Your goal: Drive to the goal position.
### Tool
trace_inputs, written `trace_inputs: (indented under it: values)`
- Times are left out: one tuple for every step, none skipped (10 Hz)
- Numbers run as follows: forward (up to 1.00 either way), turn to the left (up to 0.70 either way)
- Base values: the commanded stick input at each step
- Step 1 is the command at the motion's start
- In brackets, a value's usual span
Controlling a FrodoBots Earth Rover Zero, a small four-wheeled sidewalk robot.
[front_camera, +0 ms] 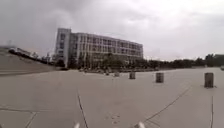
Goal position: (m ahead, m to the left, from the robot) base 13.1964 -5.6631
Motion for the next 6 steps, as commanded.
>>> trace_inputs:
  values:
    - [0.50,-0.22]
    - [0.50,-0.22]
    - [0.50,-0.22]
    - [0.50,-0.22]
    - [0.50,-0.22]
    - [0.50,-0.22]
